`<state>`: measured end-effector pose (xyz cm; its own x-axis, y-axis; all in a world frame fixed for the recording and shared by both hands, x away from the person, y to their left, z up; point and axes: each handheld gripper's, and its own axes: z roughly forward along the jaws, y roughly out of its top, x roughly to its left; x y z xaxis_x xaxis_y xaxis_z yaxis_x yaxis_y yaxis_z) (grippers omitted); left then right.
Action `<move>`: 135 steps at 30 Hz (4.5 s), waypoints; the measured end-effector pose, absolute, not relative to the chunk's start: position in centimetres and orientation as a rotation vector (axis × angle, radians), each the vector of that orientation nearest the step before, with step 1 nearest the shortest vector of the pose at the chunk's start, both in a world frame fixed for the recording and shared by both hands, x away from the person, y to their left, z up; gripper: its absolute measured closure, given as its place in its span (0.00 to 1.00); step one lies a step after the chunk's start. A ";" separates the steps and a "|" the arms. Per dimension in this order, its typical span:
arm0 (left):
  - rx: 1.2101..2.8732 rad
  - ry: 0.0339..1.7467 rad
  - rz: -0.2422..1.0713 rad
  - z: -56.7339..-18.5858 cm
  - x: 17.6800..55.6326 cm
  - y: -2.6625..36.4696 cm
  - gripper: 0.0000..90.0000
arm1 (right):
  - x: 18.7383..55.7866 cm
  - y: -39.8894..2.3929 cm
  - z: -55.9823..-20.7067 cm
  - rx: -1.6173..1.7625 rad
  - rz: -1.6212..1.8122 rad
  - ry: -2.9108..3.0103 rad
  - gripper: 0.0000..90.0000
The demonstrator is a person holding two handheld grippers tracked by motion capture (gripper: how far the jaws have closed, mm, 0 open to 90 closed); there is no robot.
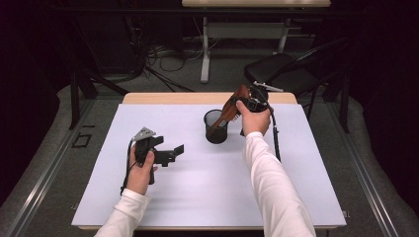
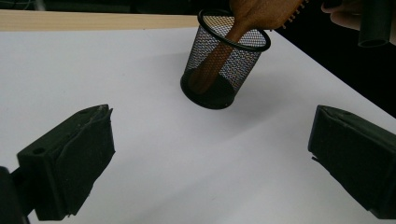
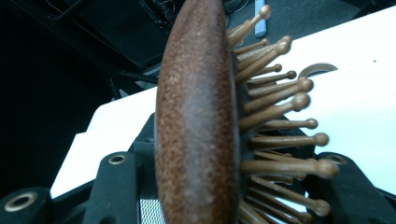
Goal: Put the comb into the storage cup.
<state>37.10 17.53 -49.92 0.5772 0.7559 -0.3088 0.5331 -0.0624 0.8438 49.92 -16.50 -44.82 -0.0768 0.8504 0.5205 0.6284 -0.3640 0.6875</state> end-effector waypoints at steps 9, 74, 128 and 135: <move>1.729 1.073 0.258 -49.9 37.1 17.5 0.00 | 49.9 -16.3 -44.8 1.950 1.410 1.619 0.51; 1.739 1.077 0.260 -50.1 37.1 17.4 0.00 | 49.9 -17.3 -46.0 1.873 1.510 1.679 0.36; 1.742 1.083 0.262 -50.2 37.2 17.3 0.00 | 49.7 -19.5 -44.7 1.793 1.553 1.687 0.15; 1.739 1.085 0.258 -50.2 37.2 17.4 0.00 | 49.6 -19.8 -44.4 1.776 1.579 1.693 0.02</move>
<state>37.20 17.40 -50.22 0.5701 0.7619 -0.3073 0.5425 -0.0682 0.8373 49.57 -19.79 -44.41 -0.2433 0.8179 0.5213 0.5772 -0.3098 0.7555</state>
